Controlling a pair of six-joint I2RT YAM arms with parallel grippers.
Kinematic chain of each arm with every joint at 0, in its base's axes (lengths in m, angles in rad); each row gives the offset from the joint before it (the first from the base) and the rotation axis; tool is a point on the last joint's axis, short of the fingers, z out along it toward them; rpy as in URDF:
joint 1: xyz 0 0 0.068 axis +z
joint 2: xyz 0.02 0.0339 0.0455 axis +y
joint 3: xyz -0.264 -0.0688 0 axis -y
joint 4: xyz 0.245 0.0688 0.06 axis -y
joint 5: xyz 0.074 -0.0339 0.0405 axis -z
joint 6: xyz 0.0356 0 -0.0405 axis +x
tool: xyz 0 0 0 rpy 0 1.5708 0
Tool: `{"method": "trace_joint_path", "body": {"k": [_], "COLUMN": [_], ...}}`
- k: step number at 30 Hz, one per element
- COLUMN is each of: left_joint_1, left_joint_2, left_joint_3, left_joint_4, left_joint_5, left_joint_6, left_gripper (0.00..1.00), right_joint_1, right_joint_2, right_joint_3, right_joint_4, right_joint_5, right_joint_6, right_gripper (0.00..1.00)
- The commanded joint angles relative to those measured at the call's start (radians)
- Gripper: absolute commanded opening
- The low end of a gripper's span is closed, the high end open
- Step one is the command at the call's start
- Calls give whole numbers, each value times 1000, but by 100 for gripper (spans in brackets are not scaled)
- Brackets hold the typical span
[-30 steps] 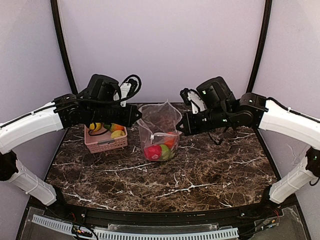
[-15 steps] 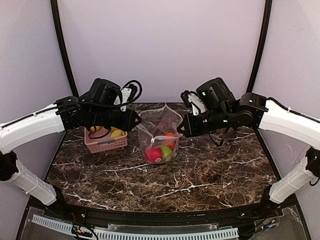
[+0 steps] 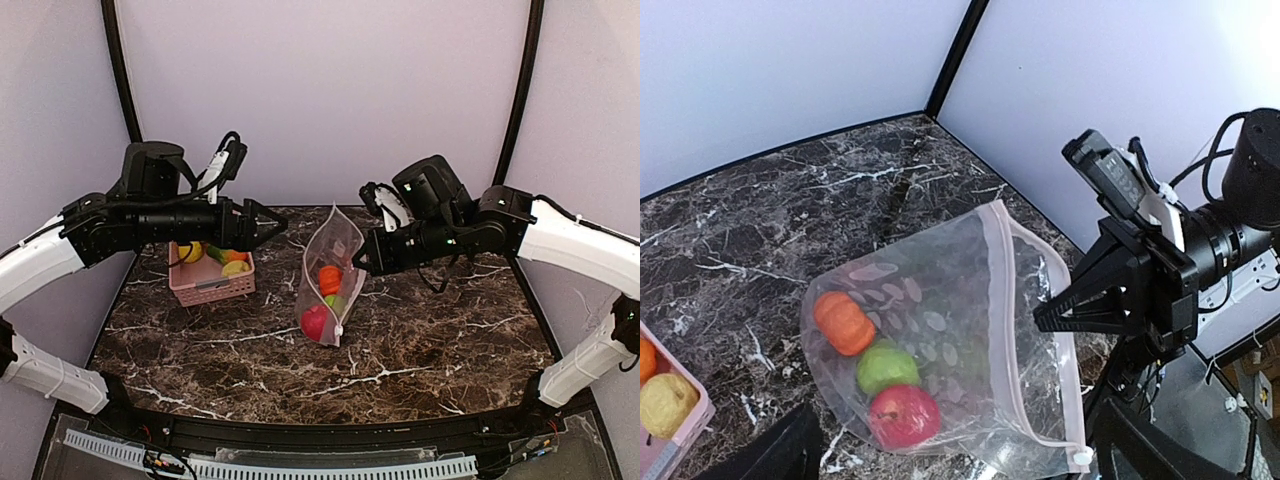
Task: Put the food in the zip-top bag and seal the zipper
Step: Adjust the zipper food storage bag at the center of the board, then pick up the fake fruit from the bin.
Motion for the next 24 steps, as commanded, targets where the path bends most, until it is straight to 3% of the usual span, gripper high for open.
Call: {"method": "trace_joint_path", "body": {"k": [1,9,18,24], "left_joint_1": [97,317,464,570], "left_joint_2": [-11,74,323,442], "left_joint_3": [-13,-140,-116,-129], "left_joint_4": [-88,-87,-67,-10], "left_joint_5": [4,-9,17,134], "left_joint_6": [-9,29,145,143], "left_gripper": [96,96,96,96], "right_joint_1": [-5,-5,-5,-5], "right_joint_2": [-7,-1,-1,-3], "right_joint_3": [0,5,4,-3], "right_joint_4": [41,55,61,61], "right_joint_5": [-9,-21,-21,-21], "right_joint_6": [-4,-5,-6,-7], "right_gripper": [0,0,0,0]}}
